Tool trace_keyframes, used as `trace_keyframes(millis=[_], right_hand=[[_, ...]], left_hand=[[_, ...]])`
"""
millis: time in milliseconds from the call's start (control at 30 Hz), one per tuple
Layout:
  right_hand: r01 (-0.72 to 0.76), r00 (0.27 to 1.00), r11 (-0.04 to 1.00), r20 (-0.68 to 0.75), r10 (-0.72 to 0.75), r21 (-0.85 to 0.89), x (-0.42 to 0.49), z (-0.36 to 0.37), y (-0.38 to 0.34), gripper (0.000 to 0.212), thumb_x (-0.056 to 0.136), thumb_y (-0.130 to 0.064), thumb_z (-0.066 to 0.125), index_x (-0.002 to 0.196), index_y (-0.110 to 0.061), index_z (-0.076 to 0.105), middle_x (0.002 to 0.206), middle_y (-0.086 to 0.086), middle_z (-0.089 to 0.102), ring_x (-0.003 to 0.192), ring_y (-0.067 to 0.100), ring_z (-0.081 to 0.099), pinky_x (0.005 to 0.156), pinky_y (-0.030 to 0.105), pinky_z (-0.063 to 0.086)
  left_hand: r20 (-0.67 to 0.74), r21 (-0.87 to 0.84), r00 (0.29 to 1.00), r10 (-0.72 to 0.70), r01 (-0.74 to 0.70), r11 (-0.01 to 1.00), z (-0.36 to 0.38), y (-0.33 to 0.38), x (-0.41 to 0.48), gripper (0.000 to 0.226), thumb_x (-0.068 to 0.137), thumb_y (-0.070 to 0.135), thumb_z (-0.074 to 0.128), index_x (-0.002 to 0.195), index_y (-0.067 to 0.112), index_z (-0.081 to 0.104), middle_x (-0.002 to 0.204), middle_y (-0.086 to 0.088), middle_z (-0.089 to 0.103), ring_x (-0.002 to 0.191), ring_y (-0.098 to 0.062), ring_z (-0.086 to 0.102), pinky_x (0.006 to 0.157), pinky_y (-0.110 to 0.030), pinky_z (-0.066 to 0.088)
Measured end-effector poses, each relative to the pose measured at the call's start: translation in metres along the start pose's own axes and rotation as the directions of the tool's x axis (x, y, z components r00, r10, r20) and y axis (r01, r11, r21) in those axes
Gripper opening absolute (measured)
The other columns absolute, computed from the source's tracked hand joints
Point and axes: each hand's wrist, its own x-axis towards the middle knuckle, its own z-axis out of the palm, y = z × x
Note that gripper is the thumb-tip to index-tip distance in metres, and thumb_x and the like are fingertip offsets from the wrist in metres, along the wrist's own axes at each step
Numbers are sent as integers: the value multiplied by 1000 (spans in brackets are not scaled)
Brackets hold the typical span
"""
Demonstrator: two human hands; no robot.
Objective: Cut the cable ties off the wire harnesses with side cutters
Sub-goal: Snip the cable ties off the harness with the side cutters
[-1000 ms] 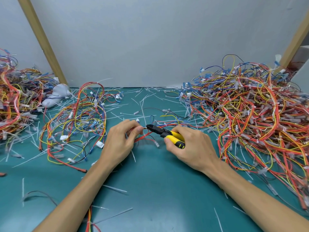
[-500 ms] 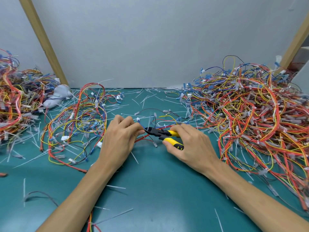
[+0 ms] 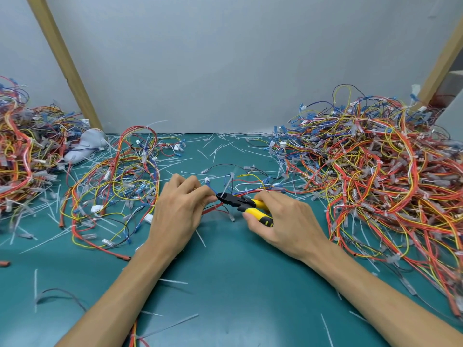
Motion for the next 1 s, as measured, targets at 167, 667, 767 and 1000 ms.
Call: trace_keyframes(millis=[167, 667, 767, 1000], right_hand=[[-68, 997, 998, 39, 68, -4, 0, -1, -2, 39, 86, -62, 46, 83, -24, 49, 70, -3, 55, 67, 19, 50, 60, 35, 43], [-163, 980, 968, 148, 136, 189, 17, -17, 6, 58, 94, -57, 46, 65, -8, 58, 62, 15, 58, 65, 31, 48, 66, 37, 40], [-199, 968, 954, 195, 156, 223, 20, -19, 9, 61, 94, -59, 45, 65, -7, 59, 60, 13, 60, 62, 29, 54, 69, 38, 49], [-249, 948, 914, 273, 162, 322, 23, -20, 14, 51, 93, -57, 48, 60, -22, 62, 54, -4, 66, 46, 9, 59, 58, 26, 50]], left_hand=[[18, 10, 1000, -8, 8, 1000, 1, -1, -1, 32, 94, 36, 50, 85, 13, 70, 78, 0, 56, 75, -25, 42, 65, -42, 44], [182, -248, 971, -157, 200, 948, 7, -1, -1, 12, 100, 29, 49, 97, 23, 59, 87, 14, 55, 83, -10, 49, 76, -27, 40], [189, -260, 968, -164, 210, 943, 7, 1, -1, 14, 100, 28, 48, 96, 21, 59, 88, 12, 58, 84, -13, 51, 77, -29, 42], [205, -258, 965, -164, 215, 942, 7, 4, 0, 22, 102, 28, 44, 84, 18, 52, 75, 12, 51, 76, -16, 48, 69, -30, 38]])
